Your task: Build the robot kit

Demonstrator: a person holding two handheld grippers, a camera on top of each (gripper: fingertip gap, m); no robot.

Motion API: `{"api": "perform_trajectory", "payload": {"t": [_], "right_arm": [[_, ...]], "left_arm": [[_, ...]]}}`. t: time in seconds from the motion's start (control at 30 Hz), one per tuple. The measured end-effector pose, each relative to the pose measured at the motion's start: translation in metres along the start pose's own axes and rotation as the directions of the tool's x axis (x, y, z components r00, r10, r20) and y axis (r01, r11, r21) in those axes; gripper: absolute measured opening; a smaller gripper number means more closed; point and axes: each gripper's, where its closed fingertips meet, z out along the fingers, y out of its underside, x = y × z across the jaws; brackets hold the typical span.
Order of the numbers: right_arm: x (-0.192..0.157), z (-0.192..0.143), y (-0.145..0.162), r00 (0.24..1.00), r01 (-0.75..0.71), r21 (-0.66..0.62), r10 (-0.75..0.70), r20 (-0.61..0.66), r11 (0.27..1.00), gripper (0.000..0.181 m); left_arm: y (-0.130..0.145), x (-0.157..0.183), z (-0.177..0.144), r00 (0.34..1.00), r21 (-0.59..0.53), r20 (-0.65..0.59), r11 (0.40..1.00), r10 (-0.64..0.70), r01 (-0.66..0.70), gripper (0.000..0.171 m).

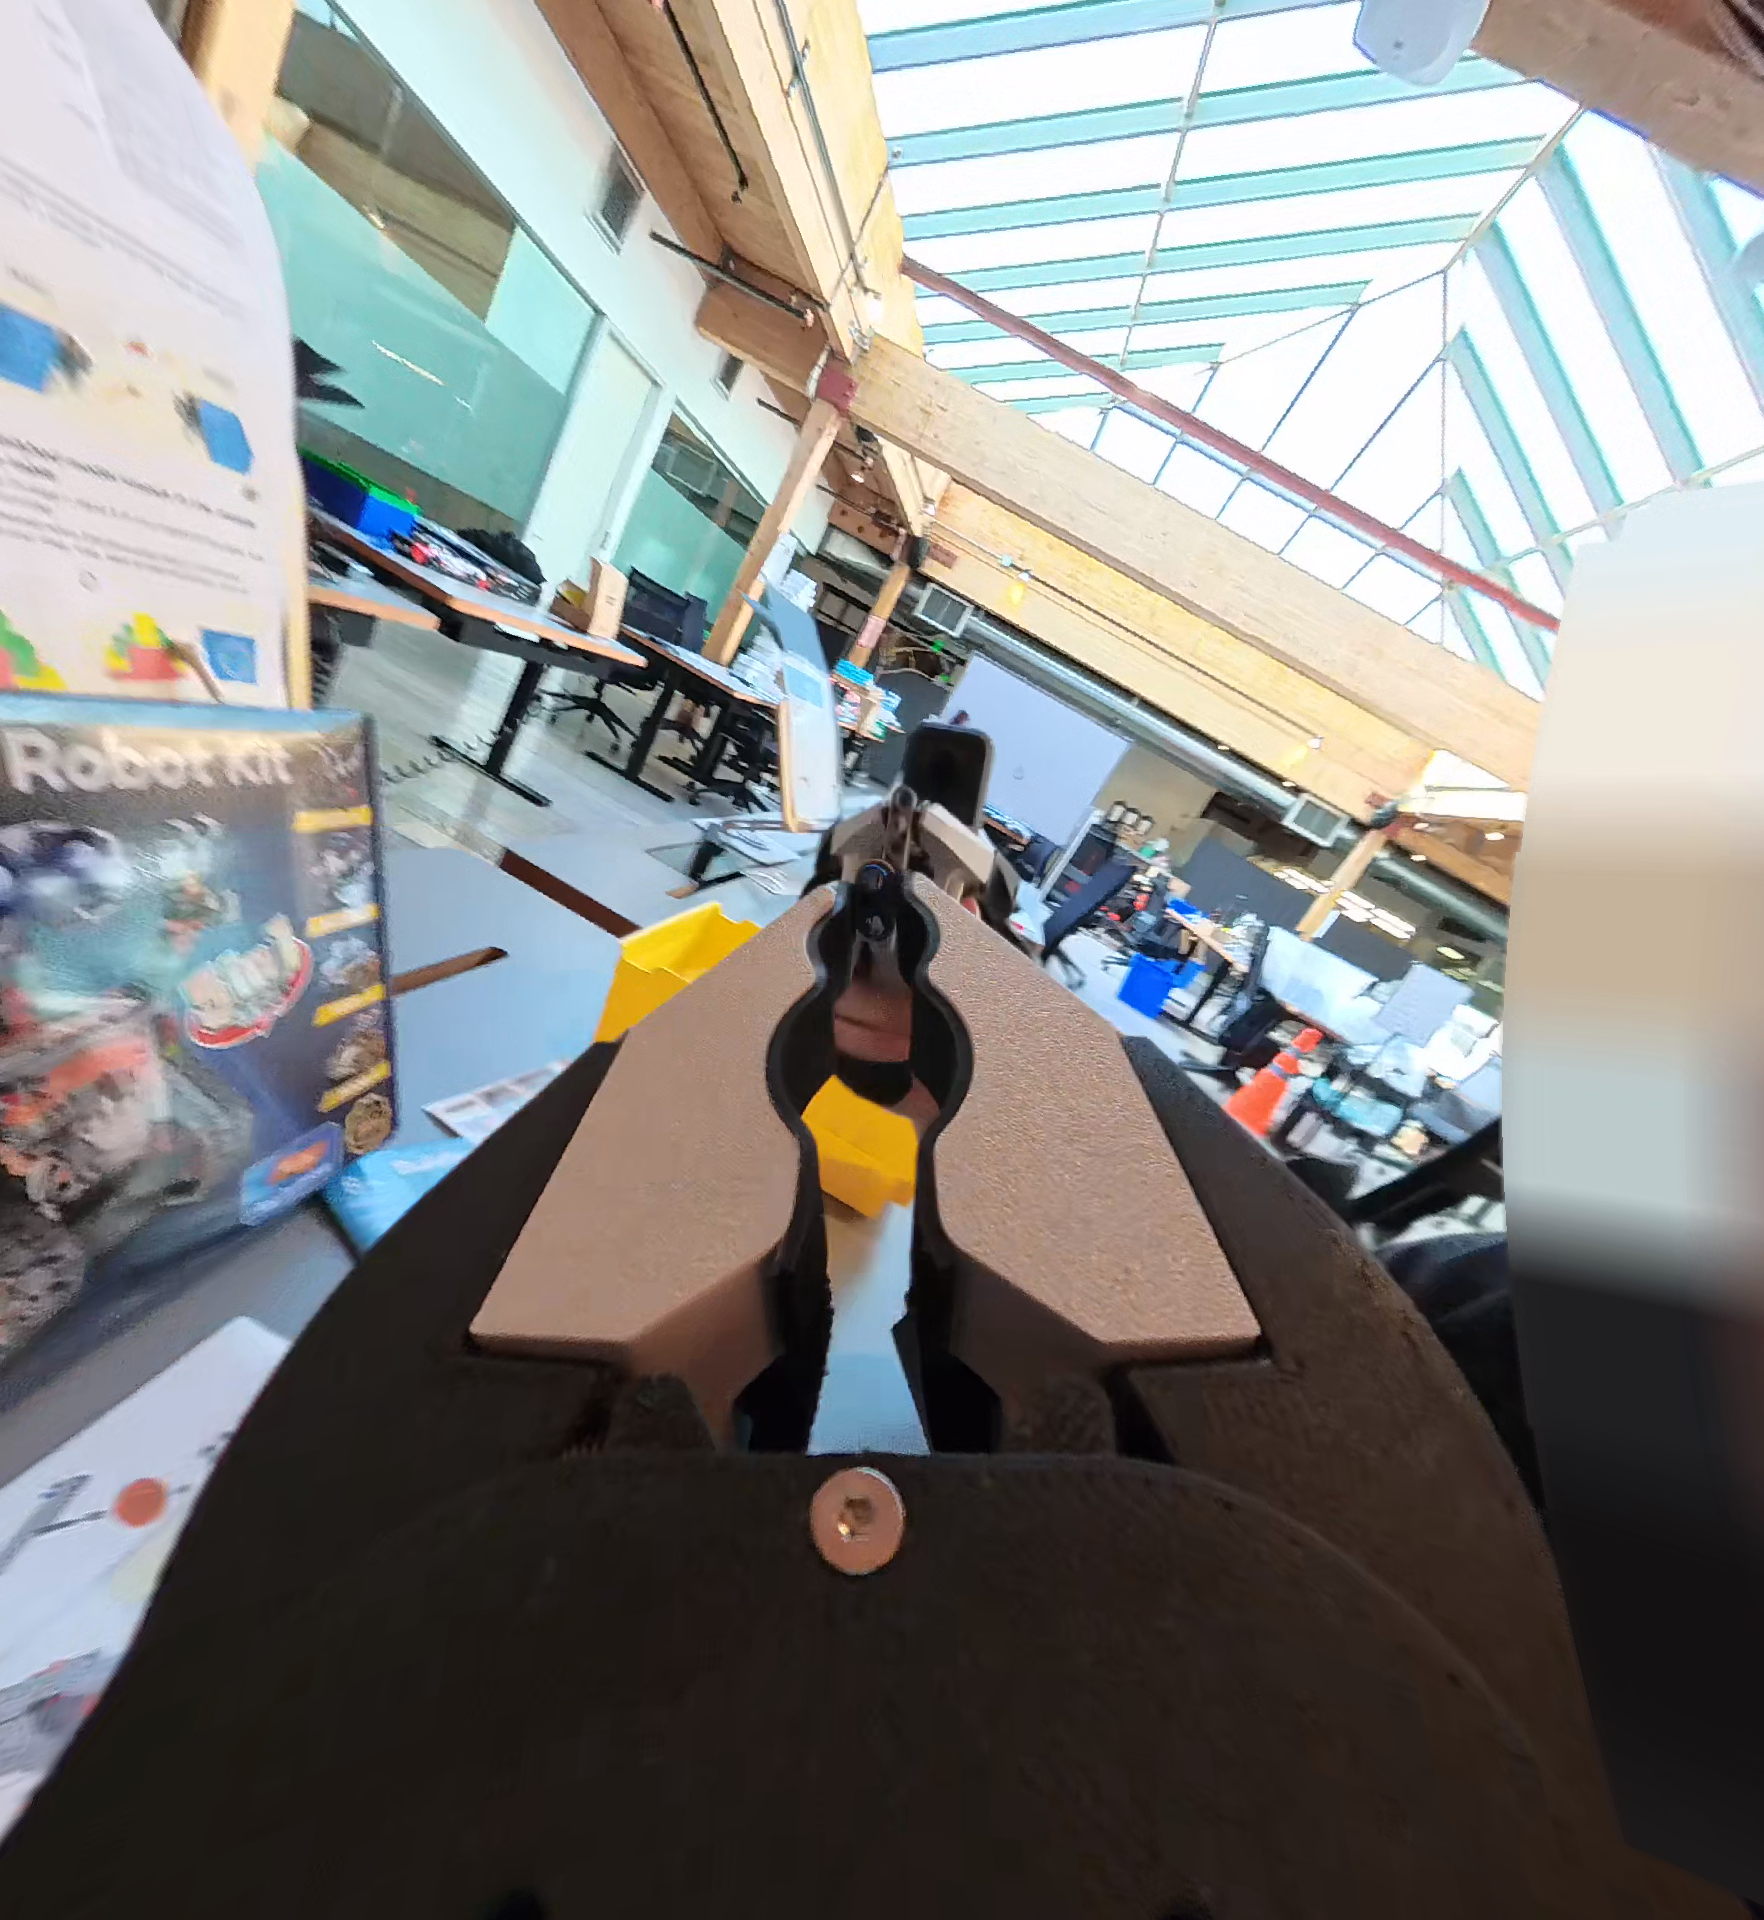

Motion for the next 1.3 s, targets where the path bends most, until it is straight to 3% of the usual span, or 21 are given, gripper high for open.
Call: {"api": "perform_trajectory", "payload": {"t": [0.1, 0.2, 0.37, 0.57, 1.0, 1.13, 1.23, 1.3], "right_arm": [[-0.015, 0.027, 0.032, 0.991, -0.095, -0.083, 0.102, 0.084, 0.992, 0.005], [-0.02, 0.039, 0.044, 0.983, -0.143, -0.089, 0.152, 0.102, 0.986, 0.005], [-0.019, 0.042, 0.043, 0.965, -0.23, -0.031, 0.232, 0.121, 0.973, 0.005], [-0.017, 0.049, 0.057, 0.952, -0.27, -0.049, 0.275, 0.135, 0.961, 0.005], [-0.009, 0.048, 0.057, 0.925, -0.334, -0.014, 0.33, 0.187, 0.943, 0.005], [0.026, 0.009, 0.013, 0.867, -0.479, 0.175, 0.433, 0.249, 0.86, 0.005], [0.076, -0.065, -0.039, 0.801, -0.599, 0.43, 0.509, 0.316, 0.676, 0.005], [0.093, -0.106, -0.058, 0.771, -0.635, 0.517, 0.515, 0.376, 0.574, 0.005]], "left_arm": [[0.008, -0.003, 0.007, 0.996, -0.015, -0.044, 0.997, -0.079, 0.078, 0.005], [0.013, -0.004, 0.011, 0.994, -0.034, -0.056, 0.995, -0.099, 0.097, 0.005], [0.02, 0.003, 0.02, 0.993, -0.06, -0.078, 0.995, -0.087, 0.082, 0.006], [0.031, 0.007, 0.03, 0.994, -0.099, -0.078, 0.993, -0.073, 0.065, 0.005], [0.031, -0.004, 0.027, 0.997, -0.095, -0.039, 0.993, -0.072, 0.068, 0.005], [0.012, -0.017, 0.012, 0.998, -0.004, 0.018, 0.999, -0.054, 0.054, 0.005], [-0.027, -0.015, -0.022, 0.999, 0.176, 0.022, 0.984, -0.047, 0.042, 0.005], [-0.05, -0.013, -0.049, 0.999, 0.279, 0.049, 0.96, -0.02, 0.006, 0.005]]}}
